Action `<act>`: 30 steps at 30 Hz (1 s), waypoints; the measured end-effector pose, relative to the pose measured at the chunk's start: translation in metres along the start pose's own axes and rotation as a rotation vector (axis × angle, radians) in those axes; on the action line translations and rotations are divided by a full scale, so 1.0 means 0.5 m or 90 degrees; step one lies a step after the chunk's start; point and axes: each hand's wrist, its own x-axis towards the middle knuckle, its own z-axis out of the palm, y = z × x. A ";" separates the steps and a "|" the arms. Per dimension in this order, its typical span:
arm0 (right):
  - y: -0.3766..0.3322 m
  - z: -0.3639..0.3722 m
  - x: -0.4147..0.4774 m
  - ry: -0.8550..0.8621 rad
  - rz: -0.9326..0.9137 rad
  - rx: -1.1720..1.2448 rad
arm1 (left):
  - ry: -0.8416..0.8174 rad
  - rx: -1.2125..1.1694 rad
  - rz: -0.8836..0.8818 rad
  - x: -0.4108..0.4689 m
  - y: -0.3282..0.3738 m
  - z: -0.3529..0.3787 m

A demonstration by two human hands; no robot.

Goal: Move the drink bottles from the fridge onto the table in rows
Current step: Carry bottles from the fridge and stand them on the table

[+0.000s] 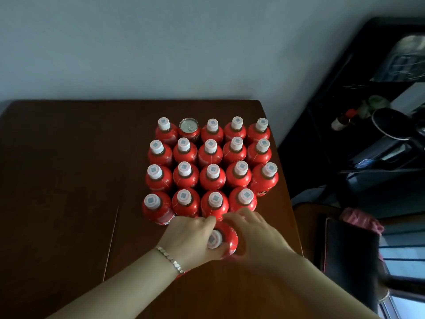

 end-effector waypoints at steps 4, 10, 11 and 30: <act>0.011 0.053 -0.012 0.048 0.048 0.068 | -0.037 -0.024 0.024 0.018 0.038 0.000; 0.117 0.092 -0.036 0.294 0.348 0.350 | 0.068 -0.052 0.013 0.012 0.043 -0.007; 0.134 0.089 -0.030 0.340 0.377 0.363 | 0.070 -0.050 0.013 0.011 0.045 -0.006; 0.140 0.071 0.083 0.246 0.516 0.579 | 0.042 -0.012 -0.081 -0.037 -0.008 0.004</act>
